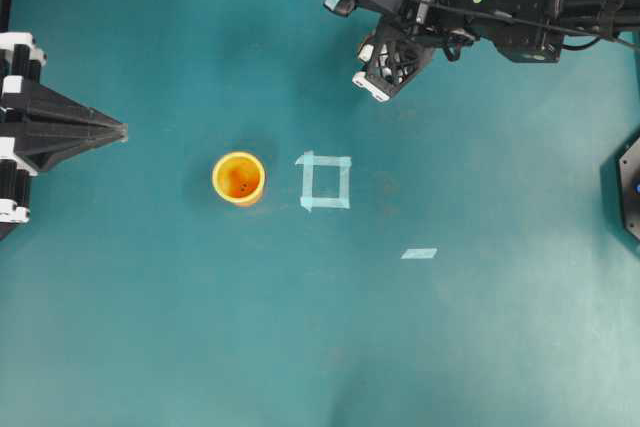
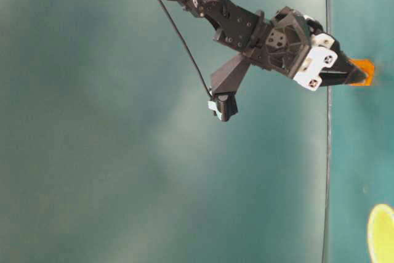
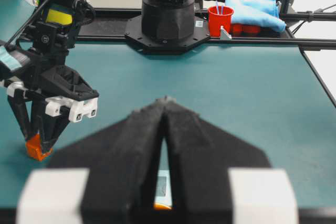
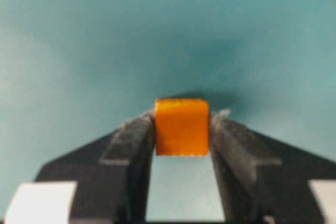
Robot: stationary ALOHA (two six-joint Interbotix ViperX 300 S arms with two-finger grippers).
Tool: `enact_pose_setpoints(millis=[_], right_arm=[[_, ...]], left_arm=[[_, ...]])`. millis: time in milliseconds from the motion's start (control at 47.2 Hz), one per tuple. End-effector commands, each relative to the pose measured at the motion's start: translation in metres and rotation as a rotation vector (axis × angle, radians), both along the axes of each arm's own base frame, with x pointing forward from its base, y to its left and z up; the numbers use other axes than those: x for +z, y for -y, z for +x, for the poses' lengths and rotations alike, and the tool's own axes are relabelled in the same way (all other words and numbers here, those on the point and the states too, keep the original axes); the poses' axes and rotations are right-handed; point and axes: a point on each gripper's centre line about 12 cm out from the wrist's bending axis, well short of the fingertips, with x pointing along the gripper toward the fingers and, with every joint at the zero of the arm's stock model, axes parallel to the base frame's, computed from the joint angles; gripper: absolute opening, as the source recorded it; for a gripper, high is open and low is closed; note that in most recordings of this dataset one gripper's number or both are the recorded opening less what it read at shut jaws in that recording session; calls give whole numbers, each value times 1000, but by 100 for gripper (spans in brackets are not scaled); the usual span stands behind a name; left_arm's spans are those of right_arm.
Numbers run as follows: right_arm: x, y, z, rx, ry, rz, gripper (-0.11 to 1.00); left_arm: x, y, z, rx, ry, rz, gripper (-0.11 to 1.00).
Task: Lift the orange block with right arm.
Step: 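Lower the right gripper around the orange cube and close it, then lift the gripped orange cube upward with the right gripper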
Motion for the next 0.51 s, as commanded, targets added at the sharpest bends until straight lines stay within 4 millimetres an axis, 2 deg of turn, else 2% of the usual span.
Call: enact_pose_setpoints(millis=[0,106,488], right_arm=[[11,2,2,-4,30,-12,40],[19,2,2,-5,41,-18,40],[65,1,-6,-20,73,-44,40]], left_arm=[[10,0,3,2,23,3,-1],[10,0,3,1,23,5,-1],[8,-1,3,6,-3,9,-1]])
